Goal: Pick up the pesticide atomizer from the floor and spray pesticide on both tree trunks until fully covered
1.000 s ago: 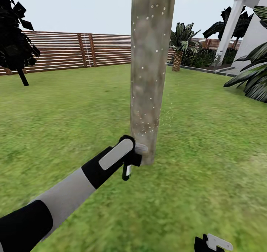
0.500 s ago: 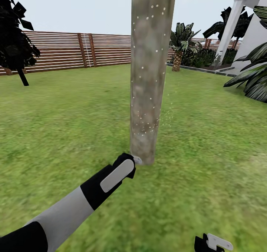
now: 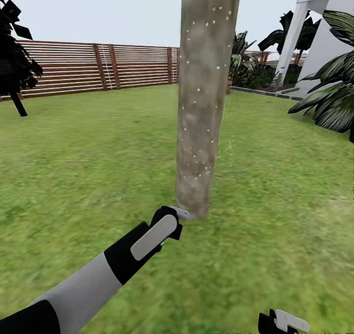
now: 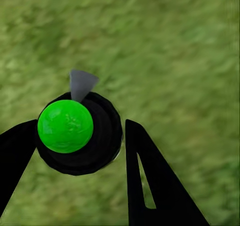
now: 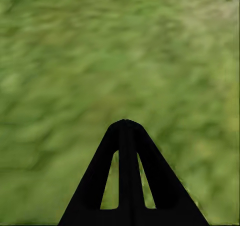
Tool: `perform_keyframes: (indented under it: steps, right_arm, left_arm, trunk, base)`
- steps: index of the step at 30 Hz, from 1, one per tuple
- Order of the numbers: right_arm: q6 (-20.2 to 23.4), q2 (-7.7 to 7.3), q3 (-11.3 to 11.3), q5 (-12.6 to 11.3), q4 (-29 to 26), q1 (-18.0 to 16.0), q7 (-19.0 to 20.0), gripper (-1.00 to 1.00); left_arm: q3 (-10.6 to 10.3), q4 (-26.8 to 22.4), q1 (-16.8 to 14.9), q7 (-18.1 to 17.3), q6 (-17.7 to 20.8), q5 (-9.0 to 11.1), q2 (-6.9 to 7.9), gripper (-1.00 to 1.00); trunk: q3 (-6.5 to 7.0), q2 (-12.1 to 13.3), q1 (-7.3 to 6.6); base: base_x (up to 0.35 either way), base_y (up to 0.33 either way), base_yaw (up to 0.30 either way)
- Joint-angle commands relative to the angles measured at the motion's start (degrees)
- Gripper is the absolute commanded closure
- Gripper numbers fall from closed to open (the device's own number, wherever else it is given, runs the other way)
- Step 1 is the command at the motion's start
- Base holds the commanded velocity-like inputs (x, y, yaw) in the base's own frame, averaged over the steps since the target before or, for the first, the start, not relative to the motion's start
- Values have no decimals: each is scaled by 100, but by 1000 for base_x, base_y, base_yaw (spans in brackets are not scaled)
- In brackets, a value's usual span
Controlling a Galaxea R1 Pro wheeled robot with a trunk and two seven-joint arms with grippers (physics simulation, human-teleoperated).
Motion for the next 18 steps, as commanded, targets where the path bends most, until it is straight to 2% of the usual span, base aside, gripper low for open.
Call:
perform_keyframes:
  steps: [1, 6, 14, 18]
  right_arm:
    - [-7, 6, -19, 55, -3, -3, -11, 100]
    - [-10, 6, -16, 55, -9, -3, -11, 100]
    - [-13, 6, 1, 55, -29, -3, -7, 100]
    - [-10, 8, 10, 55, -26, -3, -7, 100]
  left_arm:
    - [-5, -18, -1, 34, 29, 46, 5, 100]
    - [-4, -53, 12, -182, 29, 46, 11, 100]
    - [-4, -57, 18, -231, 29, 47, 11, 100]
    - [-10, -57, 22, -240, 29, 53, 11, 100]
  trunk:
    - [-5, -2, -1]
    - [-5, -2, -1]
    - [-5, -2, -1]
    - [-5, -2, -1]
  base:
    - [0, 332, -161]
    - [0, 333, -220]
    - [31, 334, -241]
    - [89, 334, -88]
